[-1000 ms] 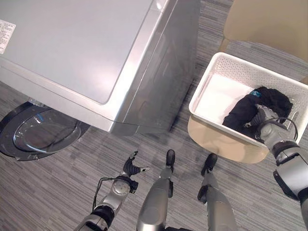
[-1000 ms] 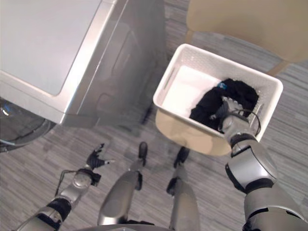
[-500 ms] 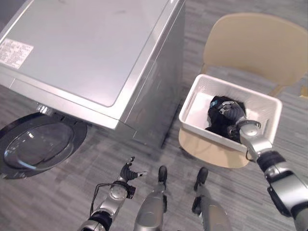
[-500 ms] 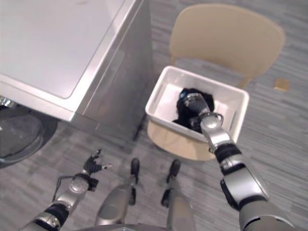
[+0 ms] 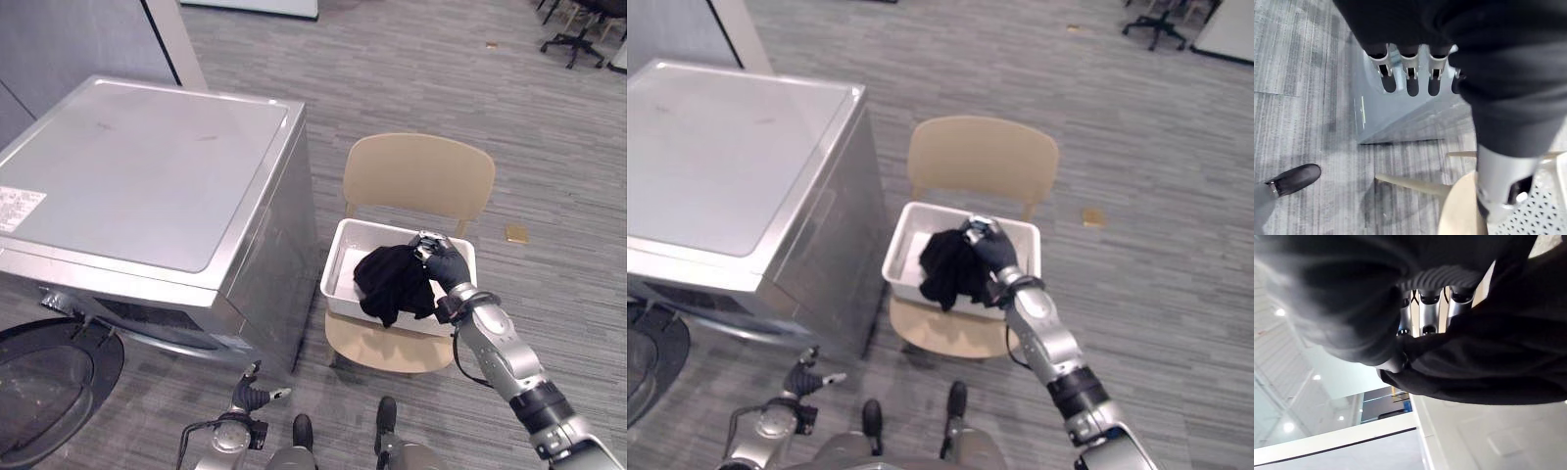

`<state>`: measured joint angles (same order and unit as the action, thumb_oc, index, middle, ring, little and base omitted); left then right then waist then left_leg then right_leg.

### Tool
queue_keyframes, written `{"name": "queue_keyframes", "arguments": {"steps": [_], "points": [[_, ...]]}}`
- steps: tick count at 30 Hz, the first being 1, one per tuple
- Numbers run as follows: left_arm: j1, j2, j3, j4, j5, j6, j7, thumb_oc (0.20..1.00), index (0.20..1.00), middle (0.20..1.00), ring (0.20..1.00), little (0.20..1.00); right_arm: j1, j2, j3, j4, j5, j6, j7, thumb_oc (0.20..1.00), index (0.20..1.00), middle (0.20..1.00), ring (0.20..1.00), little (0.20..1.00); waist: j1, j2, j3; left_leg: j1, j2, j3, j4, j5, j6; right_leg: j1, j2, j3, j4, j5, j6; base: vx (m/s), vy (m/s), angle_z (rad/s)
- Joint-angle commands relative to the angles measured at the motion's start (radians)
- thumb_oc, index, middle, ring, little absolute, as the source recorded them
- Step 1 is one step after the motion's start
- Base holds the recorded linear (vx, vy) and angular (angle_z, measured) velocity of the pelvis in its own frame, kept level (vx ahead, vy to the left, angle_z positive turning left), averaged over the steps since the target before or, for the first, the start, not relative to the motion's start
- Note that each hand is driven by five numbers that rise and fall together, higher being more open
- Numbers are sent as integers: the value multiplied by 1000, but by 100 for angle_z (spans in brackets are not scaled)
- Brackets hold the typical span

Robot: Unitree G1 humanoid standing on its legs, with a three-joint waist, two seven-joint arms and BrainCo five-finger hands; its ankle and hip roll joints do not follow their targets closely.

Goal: Grab the laundry basket,head to the washer,open it,put in the laundry and shut it.

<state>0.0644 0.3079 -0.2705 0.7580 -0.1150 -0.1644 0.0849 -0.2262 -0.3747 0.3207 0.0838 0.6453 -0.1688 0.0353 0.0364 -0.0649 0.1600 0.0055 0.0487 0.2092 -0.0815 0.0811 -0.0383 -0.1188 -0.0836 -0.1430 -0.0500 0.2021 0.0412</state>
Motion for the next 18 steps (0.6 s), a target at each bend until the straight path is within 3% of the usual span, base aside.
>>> {"name": "queue_keyframes", "arguments": {"steps": [1,5,6,7,8,9,11,14,16,17,18], "points": [[-97,14,-43,-5,-15,-31,20,1000,1000,1000,1000,1000,-58,24,-30,-90,79,-102,40,200,200,200,200,200,13,30,2,-39,12,-29,52,-75,26,24,-8,12,295,-319,107,-236,-20,22],[-121,41,-56,-114,-33,-46,34,1000,1000,1000,1000,1000,-35,31,-47,-201,67,-130,26,200,200,200,200,200,15,23,-17,-81,5,-92,66,-37,27,74,54,119,457,-364,99,-222,-104,61],[-117,51,-57,-173,-36,-52,40,1000,1000,1000,1000,1000,-53,35,-52,-242,39,-140,5,200,200,200,200,200,38,9,-41,-132,0,-122,61,-5,21,133,80,166,414,-395,79,-235,-177,112],[-116,52,-57,-174,-37,-51,40,1000,1000,1000,1000,1000,-53,36,-51,-243,39,-140,4,200,200,200,200,200,37,8,-41,-131,-1,-123,61,-6,22,135,79,165,412,-395,79,-324,-231,97],[-117,60,-51,-203,-51,-59,54,1000,1000,1000,1000,1000,-81,46,-35,-253,35,-147,-13,200,200,200,200,200,58,-2,-39,-164,1,-131,52,27,5,190,92,174,329,-448,55,-418,-256,50],[-120,71,-43,-239,-45,-57,66,1000,1000,1000,1000,1000,-126,67,-7,-260,51,-152,-27,200,200,200,200,200,93,0,-40,-229,24,-135,37,92,-38,199,109,153,222,-461,23,-422,-258,30],[-117,83,-48,-278,-34,-59,72,1000,1000,1000,1000,1000,-139,67,2,-278,53,-162,-39,200,200,200,200,200,106,7,-36,-261,38,-142,17,126,-56,205,129,154,174,-465,9,-338,-219,24],[-121,77,-53,-348,-40,-63,73,1000,1000,1000,1000,1000,-168,67,32,-296,55,-161,-53,200,200,200,200,200,96,25,-7,-301,61,-128,6,119,-77,194,138,104,138,-449,-1,-380,-122,51],[-142,78,-78,-400,-13,-71,79,1000,1000,1000,1000,1000,-178,57,56,-313,53,-157,-59,200,200,200,200,200,73,17,9,-274,79,-50,43,75,-53,178,112,62,130,-418,3,-361,23,56],[-162,88,-101,-455,22,-86,86,1000,1000,1000,1000,1000,-180,48,86,-341,49,-156,-49,200,200,200,200,200,59,4,9,-251,81,-51,140,29,-42,170,88,35,105,-383,3,-275,25,103],[-163,88,-101,-455,22,-86,86,1000,1000,1000,1000,1000,-180,48,86,-341,49,-155,-49,200,200,200,200,200,58,6,8,-255,82,-53,143,29,-42,168,90,34,103,-380,2,-319,44,108]]}}
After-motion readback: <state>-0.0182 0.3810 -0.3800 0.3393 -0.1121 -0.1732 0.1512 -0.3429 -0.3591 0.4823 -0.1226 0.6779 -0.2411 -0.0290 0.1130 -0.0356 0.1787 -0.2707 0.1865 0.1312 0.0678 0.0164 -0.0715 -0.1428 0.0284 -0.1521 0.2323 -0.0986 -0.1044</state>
